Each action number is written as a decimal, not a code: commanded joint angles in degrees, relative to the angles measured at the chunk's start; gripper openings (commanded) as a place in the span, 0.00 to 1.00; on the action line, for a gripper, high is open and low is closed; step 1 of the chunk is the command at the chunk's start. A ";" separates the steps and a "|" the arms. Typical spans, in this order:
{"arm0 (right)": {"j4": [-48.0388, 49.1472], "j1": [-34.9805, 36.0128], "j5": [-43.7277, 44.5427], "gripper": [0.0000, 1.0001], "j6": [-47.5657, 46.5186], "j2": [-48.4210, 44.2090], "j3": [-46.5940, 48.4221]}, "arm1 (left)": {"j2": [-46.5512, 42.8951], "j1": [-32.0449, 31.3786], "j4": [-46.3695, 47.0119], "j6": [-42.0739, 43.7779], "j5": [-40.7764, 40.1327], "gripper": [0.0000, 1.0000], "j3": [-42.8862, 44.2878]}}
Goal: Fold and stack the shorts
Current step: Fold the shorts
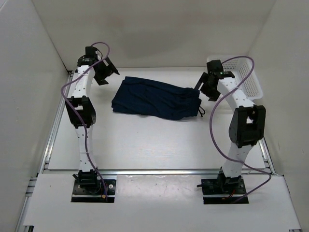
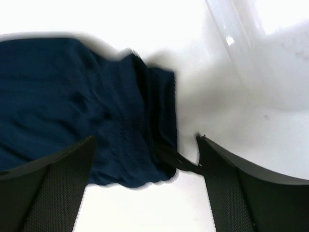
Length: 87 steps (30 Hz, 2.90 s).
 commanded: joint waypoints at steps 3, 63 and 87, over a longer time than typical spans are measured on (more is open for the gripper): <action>2.61 0.28 -1.43 0.69 -0.07 -10.33 -13.25 | -19.11 0.96 1.21 8.94 -3.42 1.00 -12.68; -7.75 0.28 -10.56 0.74 -13.86 -33.28 -31.03 | -54.72 0.08 2.00 4.38 -12.21 0.86 -80.30; 7.19 4.24 -2.22 0.01 -8.59 -9.21 -33.13 | -53.59 -1.59 0.06 6.83 -15.02 0.87 -77.48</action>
